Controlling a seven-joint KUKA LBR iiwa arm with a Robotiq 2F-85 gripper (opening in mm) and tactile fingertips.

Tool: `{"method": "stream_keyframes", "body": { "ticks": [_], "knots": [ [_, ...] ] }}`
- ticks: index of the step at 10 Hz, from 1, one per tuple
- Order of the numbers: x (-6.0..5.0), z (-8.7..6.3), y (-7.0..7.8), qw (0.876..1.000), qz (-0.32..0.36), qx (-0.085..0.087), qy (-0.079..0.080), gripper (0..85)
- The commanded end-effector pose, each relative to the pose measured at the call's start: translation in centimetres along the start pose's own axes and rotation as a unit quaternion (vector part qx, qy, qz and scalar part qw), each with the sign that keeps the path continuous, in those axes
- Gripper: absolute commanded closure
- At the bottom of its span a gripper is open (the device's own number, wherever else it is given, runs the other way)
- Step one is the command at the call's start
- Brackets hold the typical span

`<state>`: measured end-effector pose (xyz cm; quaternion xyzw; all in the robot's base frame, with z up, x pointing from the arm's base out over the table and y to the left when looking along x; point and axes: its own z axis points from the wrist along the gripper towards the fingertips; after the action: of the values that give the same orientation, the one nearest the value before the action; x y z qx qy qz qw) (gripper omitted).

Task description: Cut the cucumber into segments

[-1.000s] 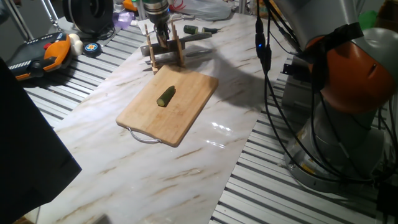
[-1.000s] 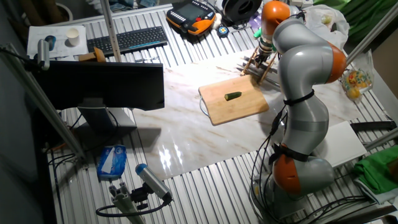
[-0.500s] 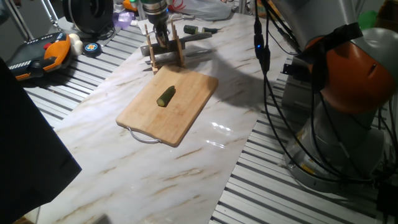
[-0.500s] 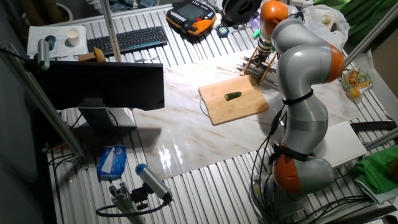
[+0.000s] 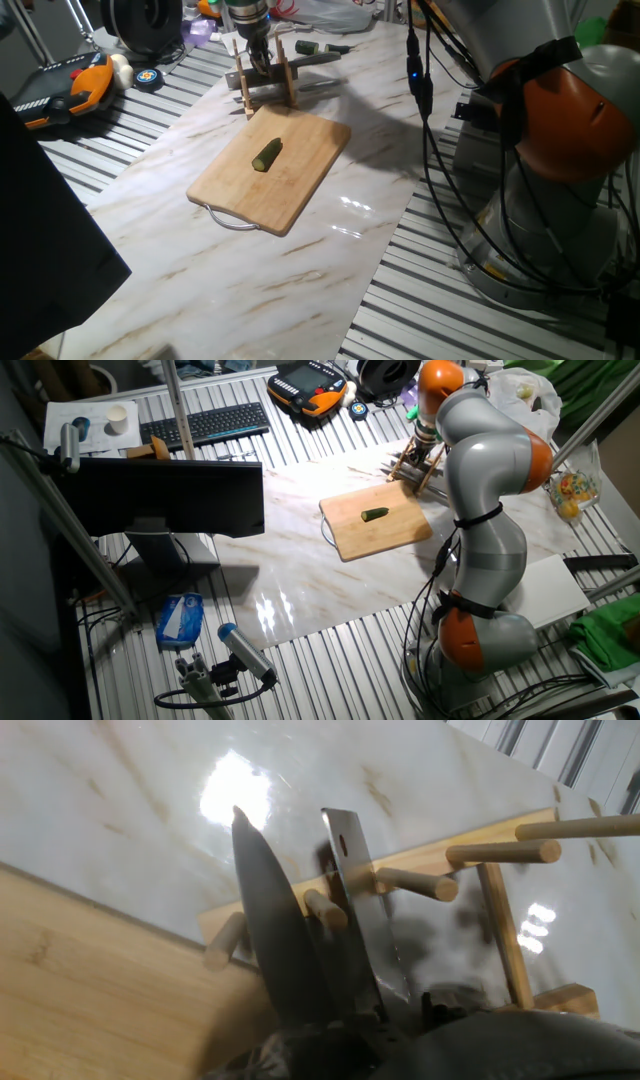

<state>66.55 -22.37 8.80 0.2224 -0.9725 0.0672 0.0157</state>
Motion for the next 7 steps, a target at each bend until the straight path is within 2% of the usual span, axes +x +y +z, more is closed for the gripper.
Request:
{"method": "stream_keyframes", "body": {
  "ticks": [1, 7],
  "knots": [
    [0.01, 0.00, 0.00, 1.000, 0.000, 0.000, 0.001, 60.3],
    [-0.02, 0.02, -0.03, 1.000, 0.000, -0.007, 0.001, 69.7]
  ]
}}
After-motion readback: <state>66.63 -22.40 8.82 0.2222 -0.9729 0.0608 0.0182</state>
